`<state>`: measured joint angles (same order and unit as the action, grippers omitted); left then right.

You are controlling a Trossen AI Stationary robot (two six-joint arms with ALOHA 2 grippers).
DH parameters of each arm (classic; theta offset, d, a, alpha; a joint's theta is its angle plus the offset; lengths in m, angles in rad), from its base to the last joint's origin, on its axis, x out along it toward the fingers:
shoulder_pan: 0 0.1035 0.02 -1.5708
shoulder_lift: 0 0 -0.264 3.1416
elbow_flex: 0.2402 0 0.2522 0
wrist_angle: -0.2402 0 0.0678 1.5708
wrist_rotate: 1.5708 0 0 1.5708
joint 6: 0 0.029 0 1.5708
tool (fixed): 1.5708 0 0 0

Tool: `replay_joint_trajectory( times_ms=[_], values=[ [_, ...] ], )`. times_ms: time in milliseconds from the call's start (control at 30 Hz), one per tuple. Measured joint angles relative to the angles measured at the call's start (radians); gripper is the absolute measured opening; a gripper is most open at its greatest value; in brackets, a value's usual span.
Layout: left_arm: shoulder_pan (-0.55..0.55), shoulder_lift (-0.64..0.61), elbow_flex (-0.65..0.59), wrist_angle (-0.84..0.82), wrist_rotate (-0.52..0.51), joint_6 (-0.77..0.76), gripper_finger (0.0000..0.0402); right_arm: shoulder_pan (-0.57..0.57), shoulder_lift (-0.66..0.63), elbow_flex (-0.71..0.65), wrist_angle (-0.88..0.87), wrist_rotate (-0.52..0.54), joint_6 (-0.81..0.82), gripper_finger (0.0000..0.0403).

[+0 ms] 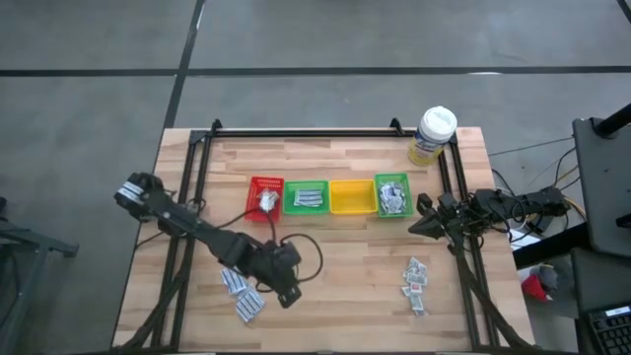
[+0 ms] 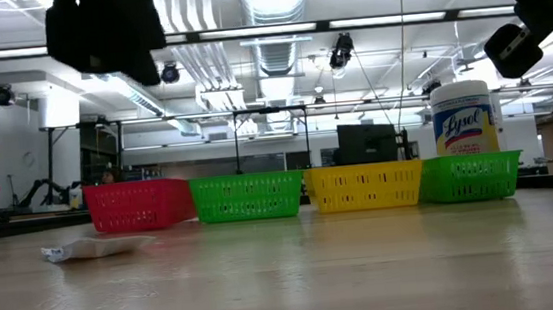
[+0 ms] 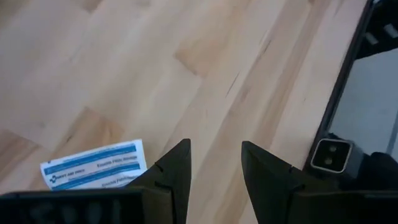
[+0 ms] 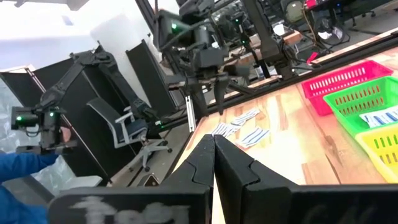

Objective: Pick & Place First Aid Supplies
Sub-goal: Put the blue bandage into the left green bin

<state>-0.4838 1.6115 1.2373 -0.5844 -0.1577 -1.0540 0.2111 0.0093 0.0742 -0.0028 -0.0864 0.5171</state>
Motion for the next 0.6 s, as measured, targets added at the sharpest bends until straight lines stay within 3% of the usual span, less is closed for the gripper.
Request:
replay_joint_trajectory(
  times_ms=[600],
  values=[
    [-0.013, 0.168, 0.000, 0.000, 0.021, -0.105, 0.0133, 0.000, 0.000, 0.000, 0.000, 0.003, 0.000, 0.0008]
  ],
)
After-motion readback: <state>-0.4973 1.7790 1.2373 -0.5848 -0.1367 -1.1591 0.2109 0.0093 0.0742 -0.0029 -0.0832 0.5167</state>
